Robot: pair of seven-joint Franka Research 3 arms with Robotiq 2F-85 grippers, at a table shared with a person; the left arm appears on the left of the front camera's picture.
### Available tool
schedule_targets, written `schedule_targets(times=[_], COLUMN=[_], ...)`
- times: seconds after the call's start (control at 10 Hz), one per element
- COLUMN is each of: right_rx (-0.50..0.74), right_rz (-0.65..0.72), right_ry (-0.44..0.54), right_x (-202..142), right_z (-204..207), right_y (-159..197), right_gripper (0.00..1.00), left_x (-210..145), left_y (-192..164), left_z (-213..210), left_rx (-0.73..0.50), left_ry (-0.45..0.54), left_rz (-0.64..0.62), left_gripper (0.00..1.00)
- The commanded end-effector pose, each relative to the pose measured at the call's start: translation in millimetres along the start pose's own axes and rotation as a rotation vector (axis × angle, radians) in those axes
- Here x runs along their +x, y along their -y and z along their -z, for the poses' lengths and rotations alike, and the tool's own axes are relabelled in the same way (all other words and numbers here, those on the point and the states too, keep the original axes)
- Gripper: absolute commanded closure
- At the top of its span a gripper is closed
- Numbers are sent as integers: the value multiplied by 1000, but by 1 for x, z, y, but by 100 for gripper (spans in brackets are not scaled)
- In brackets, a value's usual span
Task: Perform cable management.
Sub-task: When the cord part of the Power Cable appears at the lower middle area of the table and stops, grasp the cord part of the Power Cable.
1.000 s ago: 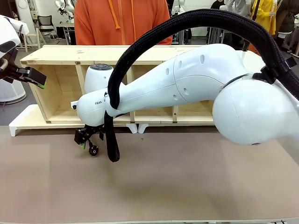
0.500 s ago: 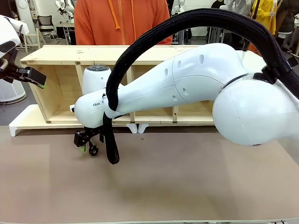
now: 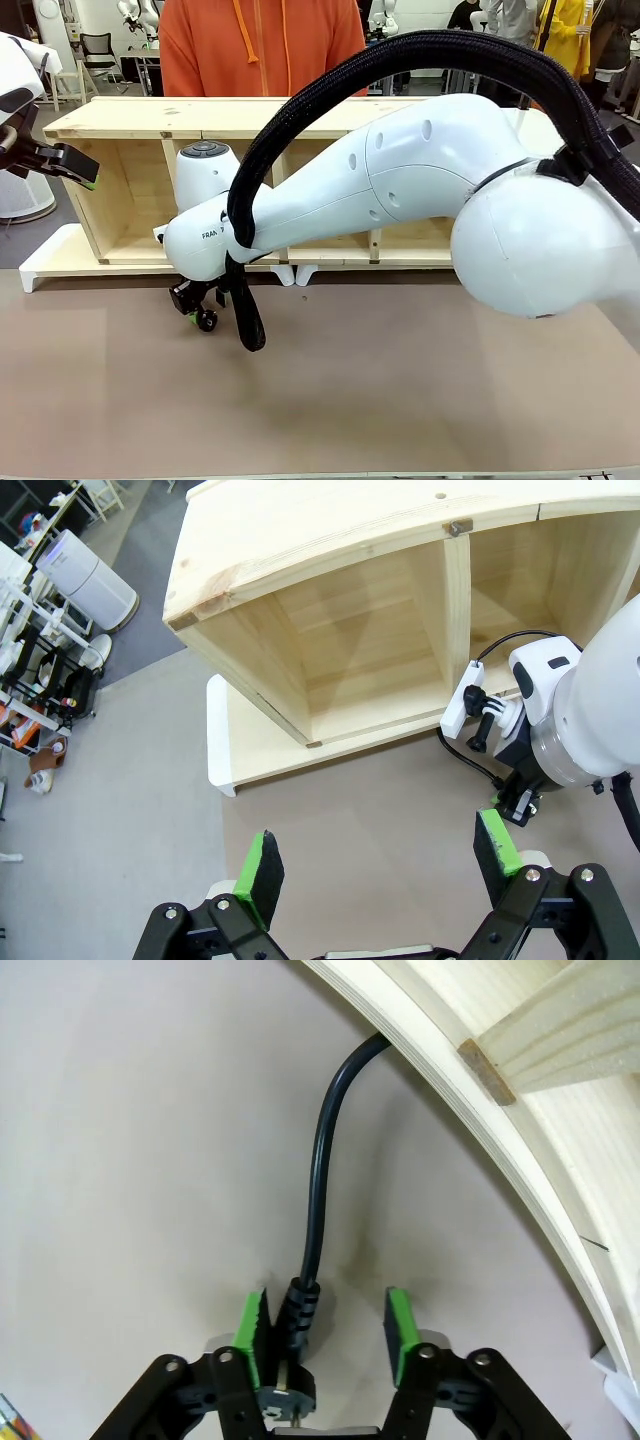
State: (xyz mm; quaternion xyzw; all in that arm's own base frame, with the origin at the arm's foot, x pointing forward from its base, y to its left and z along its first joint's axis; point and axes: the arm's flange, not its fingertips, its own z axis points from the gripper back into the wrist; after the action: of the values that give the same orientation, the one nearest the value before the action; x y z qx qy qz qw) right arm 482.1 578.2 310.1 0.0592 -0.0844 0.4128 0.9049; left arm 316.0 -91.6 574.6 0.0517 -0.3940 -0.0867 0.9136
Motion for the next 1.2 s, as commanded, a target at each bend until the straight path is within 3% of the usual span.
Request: schedule_targets(times=[0.0,0.1,0.2,0.3,1.1], right_rx=[-38,-39,-43,-42,-56], right_rz=[26,31,30,27,-1], right_ry=[11,14,18,21,2], right_x=[-1,-1,-2,-2,-20], right_z=[-3,-3,-4,-4,-25], right_y=[-3,-2,-3,-3,-20], right_gripper=[62,80,82,100,100], left_x=[0,0,0,0,0], left_y=[0,0,0,0,0], left_z=[0,0,0,0,0], left_rx=[2,2,2,2,2], left_ry=[0,0,0,0,0], left_rz=[-4,-4,-4,-4,-4], left_gripper=[0,0,0,0,0])
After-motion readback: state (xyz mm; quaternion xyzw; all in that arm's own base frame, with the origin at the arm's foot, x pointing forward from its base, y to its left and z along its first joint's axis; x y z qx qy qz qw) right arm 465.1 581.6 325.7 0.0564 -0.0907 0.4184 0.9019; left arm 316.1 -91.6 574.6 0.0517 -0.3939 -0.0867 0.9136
